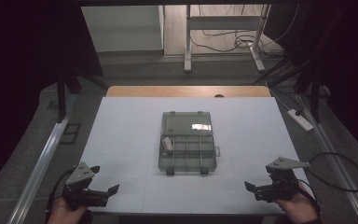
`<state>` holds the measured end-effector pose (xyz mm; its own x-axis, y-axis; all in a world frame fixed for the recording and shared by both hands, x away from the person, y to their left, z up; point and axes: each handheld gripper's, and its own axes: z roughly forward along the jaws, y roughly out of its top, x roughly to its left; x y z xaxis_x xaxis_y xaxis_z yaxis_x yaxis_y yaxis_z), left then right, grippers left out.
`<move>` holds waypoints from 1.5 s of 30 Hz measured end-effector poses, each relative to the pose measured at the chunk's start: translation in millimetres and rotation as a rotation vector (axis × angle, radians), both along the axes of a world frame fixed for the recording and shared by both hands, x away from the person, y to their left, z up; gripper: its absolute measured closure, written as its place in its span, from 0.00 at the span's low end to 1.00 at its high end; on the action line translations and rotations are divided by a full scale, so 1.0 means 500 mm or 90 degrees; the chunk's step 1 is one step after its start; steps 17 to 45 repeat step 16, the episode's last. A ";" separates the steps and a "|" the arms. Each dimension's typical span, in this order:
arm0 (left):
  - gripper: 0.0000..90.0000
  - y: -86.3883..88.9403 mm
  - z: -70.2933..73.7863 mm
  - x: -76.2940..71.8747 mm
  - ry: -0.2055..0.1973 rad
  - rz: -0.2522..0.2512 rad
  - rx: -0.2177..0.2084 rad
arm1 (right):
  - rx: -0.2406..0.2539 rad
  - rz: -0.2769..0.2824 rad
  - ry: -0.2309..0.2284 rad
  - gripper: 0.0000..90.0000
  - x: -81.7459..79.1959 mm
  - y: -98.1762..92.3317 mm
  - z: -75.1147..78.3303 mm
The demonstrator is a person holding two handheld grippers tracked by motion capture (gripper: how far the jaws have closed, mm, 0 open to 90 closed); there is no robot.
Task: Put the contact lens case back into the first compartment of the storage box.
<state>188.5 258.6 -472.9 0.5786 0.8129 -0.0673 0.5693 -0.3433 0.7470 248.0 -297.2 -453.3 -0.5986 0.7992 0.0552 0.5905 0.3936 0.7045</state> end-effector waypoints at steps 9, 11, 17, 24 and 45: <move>0.04 0.000 0.000 0.000 0.001 -0.002 0.007 | -0.011 -0.011 -0.004 0.00 -0.012 -0.013 0.005; 0.04 -0.001 0.000 0.000 0.001 -0.002 0.009 | -0.016 -0.013 -0.003 0.00 -0.013 -0.015 0.006; 0.04 -0.003 0.000 0.002 0.001 -0.002 0.009 | -0.024 -0.014 -0.001 0.00 -0.014 -0.016 0.005; 0.04 -0.003 0.000 0.002 0.001 -0.002 0.009 | -0.024 -0.014 -0.001 0.00 -0.014 -0.016 0.005; 0.04 -0.003 0.000 0.002 0.001 -0.002 0.009 | -0.024 -0.014 -0.001 0.00 -0.014 -0.016 0.005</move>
